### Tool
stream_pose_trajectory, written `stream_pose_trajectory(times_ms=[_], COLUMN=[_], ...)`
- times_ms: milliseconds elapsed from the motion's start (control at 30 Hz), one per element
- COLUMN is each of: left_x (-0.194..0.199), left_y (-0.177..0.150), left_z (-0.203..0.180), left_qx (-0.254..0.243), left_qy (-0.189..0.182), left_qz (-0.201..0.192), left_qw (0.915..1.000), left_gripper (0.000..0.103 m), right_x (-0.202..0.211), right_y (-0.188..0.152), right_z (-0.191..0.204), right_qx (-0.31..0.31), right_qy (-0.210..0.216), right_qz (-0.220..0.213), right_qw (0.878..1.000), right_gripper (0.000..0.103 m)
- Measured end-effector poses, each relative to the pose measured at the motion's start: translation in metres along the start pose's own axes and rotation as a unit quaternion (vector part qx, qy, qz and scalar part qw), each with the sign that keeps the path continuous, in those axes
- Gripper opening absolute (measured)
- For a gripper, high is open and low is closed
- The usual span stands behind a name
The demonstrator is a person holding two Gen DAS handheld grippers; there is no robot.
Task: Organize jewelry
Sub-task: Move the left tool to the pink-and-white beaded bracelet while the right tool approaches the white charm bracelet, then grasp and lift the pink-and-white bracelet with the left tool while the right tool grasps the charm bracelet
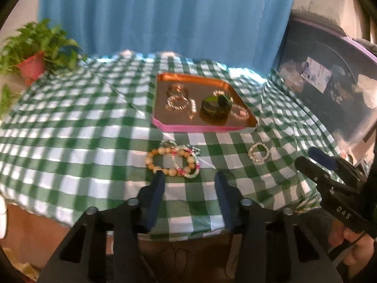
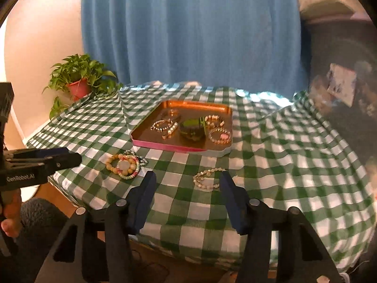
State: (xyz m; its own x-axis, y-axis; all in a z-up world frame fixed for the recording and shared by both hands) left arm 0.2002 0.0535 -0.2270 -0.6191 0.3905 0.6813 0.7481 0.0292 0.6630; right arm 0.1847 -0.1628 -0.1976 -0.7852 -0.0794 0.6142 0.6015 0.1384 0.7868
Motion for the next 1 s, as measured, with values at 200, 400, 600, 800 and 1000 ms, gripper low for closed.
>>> stream_pose_trajectory(times_ms=[200,400,600,800,1000], left_x=[-0.042,-0.081,-0.098,-0.096,-0.064], left_y=[0.009,0.014,0.010,0.012,0.019], left_z=[0.017,0.035,0.032,0.036,0.011], left_qx=[-0.001,0.003,-0.024,-0.014,-0.028], left_qy=[0.015,0.005,0.013,0.002,-0.038], left_qz=[0.010,0.037,0.050,0.039,0.000], left_qw=[0.9998,0.9993,0.9984,0.9992,0.9989], left_gripper=[0.041,0.020,0.011,0.007,0.007], right_x=[-0.051,-0.089,-0.117,-0.134,-0.127], right_y=[-0.005,-0.007,-0.004,-0.013,-0.011], right_z=[-0.012,-0.030,-0.042,-0.032,-0.041], right_qx=[-0.009,-0.007,0.012,0.056,0.032], right_qy=[0.011,-0.012,-0.024,-0.032,-0.046], right_qz=[0.032,0.056,0.064,0.085,0.075], right_qw=[0.999,0.998,0.998,0.994,0.996], right_gripper=[0.041,0.026,0.017,0.016,0.004])
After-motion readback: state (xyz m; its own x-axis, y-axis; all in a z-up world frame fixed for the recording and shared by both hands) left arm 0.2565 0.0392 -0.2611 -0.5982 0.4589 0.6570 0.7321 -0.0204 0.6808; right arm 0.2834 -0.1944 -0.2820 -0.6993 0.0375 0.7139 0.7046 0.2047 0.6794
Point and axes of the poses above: each gripper's, at about its wrist camera, not at the fingertips, and x roughly against the way its jaws point, z to its left, y to its top, the point moved 3 cm from there along -x, roughly the way its jaws point, and after that the axes turned 9 degrees about -y, right-handed, at the moved point
